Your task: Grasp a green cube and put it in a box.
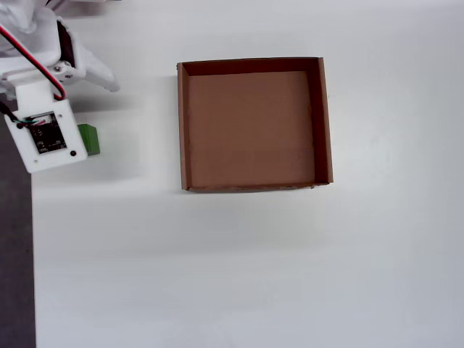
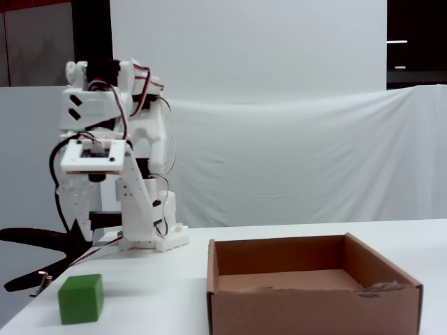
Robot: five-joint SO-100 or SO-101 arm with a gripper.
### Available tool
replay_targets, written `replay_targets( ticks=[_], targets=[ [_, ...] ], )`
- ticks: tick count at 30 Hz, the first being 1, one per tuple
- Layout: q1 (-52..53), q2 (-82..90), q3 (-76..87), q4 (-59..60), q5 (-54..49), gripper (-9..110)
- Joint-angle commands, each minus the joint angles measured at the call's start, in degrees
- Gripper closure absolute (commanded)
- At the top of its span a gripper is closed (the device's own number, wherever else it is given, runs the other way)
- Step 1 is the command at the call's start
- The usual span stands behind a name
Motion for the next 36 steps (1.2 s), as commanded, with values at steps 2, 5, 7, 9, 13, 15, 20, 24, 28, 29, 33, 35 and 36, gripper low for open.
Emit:
replay_targets(
  ticks=[2,5,7,9,13,15,20,24,28,29,33,35,36],
  targets=[
    [0.5,-4.4,-6.1,-1.1,-1.6,69],
    [1.0,-7.8,-8.2,-2.3,-1.8,69],
    [1.5,-10.3,-10.3,-2.3,-2.3,69],
    [2.1,-13.0,-12.7,-1.9,-3.0,69],
    [3.7,-19.3,-18.6,-1.1,-5.8,69],
    [4.1,-21.0,-19.9,-1.3,-6.5,69],
    [4.8,-25.7,-22.0,-4.0,-7.4,68],
    [4.9,-28.1,-22.7,-5.4,-7.4,68],
    [4.7,-29.1,-21.9,-6.9,-6.8,68],
    [4.7,-29.1,-21.2,-7.6,-6.8,68],
    [4.7,-29.1,-19.0,-9.2,-6.7,69],
    [4.7,-29.1,-18.2,-9.6,-6.7,69],
    [4.7,-29.1,-17.3,-10.1,-6.7,69]
  ],
)
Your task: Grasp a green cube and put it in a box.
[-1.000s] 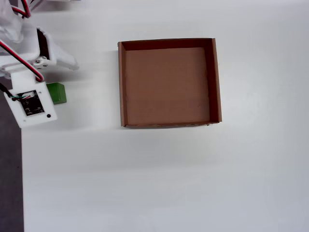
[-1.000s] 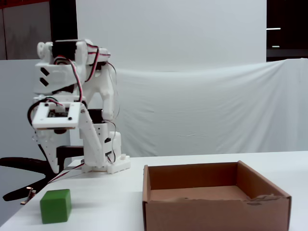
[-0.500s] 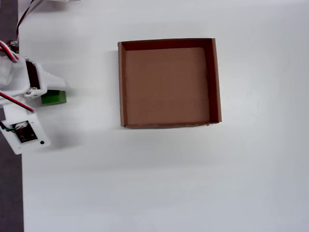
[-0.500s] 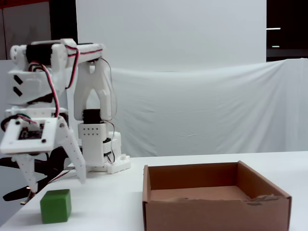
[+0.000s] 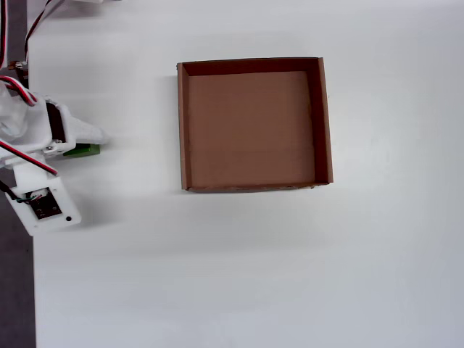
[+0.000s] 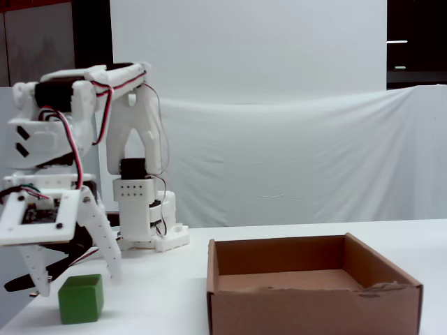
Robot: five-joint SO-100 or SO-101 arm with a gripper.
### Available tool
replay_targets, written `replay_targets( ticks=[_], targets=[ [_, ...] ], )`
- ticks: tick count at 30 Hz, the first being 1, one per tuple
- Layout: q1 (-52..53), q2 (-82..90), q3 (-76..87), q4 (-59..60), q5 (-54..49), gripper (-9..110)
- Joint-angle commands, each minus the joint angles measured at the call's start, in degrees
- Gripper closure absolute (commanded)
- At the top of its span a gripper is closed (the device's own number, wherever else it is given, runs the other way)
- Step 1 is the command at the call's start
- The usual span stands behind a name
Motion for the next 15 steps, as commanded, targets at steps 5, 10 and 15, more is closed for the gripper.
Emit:
replay_targets(
  ticks=[5,10,15],
  targets=[
    [-0.1,2.1,4.7,-3.1,-0.7,69],
    [-0.1,2.6,7.0,-5.2,-0.6,70],
    [0.0,2.8,6.0,-3.7,-0.4,71]
  ],
)
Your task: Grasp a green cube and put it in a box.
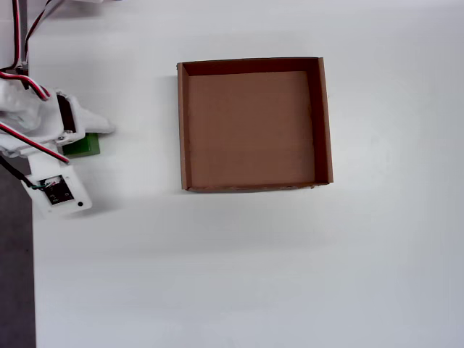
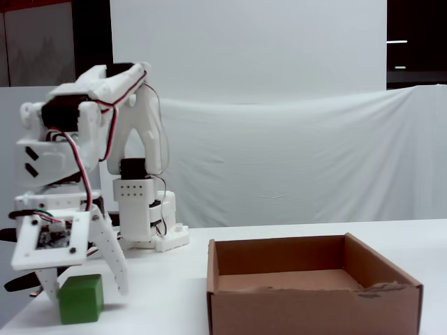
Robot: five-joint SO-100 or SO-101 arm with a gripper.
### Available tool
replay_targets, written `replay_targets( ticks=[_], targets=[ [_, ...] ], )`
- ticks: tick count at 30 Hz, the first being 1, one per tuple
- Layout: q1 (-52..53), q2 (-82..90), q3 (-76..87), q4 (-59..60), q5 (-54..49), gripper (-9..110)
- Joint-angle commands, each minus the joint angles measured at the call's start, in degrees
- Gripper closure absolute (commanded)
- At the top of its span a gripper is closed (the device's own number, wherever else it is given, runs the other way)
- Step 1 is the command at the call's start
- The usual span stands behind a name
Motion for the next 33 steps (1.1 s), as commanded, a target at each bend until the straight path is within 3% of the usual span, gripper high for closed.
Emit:
replay_targets(
  ticks=[1,33],
  targets=[
    [-0.1,2.7,-1.4,0.4,-0.4,72],
    [-1.8,0.0,-4.8,-0.7,3.8,87]
  ],
)
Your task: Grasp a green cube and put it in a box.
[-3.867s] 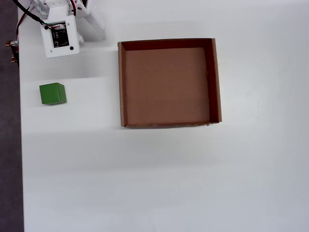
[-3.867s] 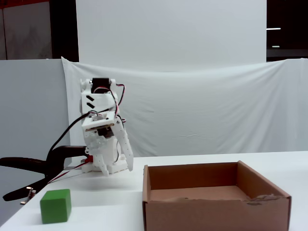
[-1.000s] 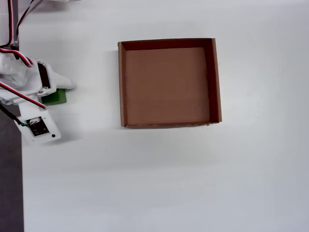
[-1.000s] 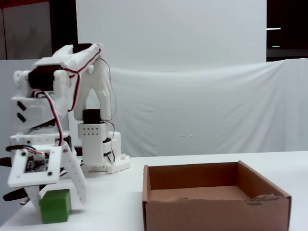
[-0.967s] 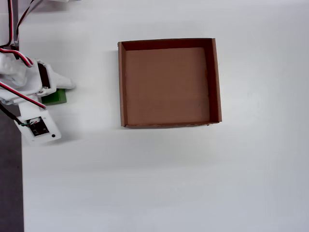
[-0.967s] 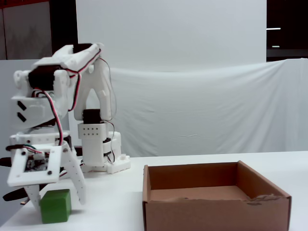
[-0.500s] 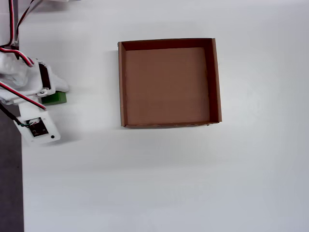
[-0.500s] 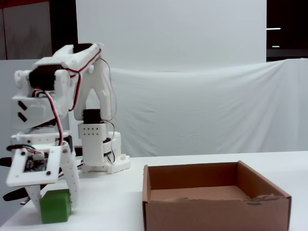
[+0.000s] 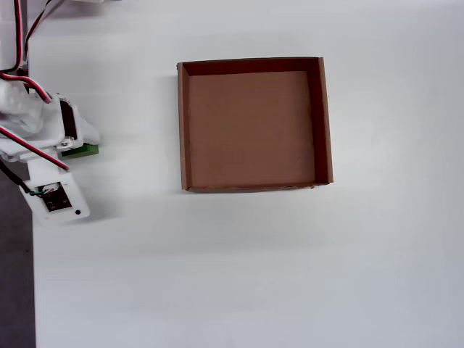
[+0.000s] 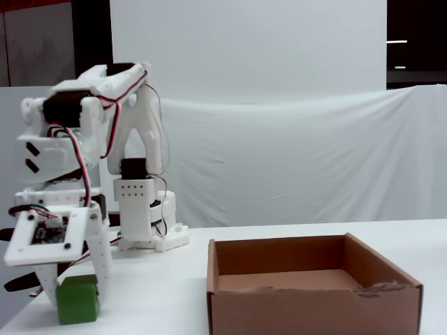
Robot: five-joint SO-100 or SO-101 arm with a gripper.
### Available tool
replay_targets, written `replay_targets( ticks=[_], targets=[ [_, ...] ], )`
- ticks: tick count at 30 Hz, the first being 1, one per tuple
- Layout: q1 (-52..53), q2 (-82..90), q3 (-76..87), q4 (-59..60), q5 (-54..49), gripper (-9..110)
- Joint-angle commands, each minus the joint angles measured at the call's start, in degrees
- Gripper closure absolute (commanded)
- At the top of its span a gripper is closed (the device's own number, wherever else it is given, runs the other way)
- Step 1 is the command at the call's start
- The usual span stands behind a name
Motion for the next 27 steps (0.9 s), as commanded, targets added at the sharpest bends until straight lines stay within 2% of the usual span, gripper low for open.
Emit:
replay_targets(
  ticks=[1,10,19,27],
  targets=[
    [-0.6,0.4,-2.7,-0.7,0.2,87],
    [-0.7,-0.1,-2.5,-1.3,0.3,89],
    [-1.9,0.7,-11.5,11.0,1.1,89],
    [-7.3,0.7,-21.6,16.2,5.4,89]
  ],
)
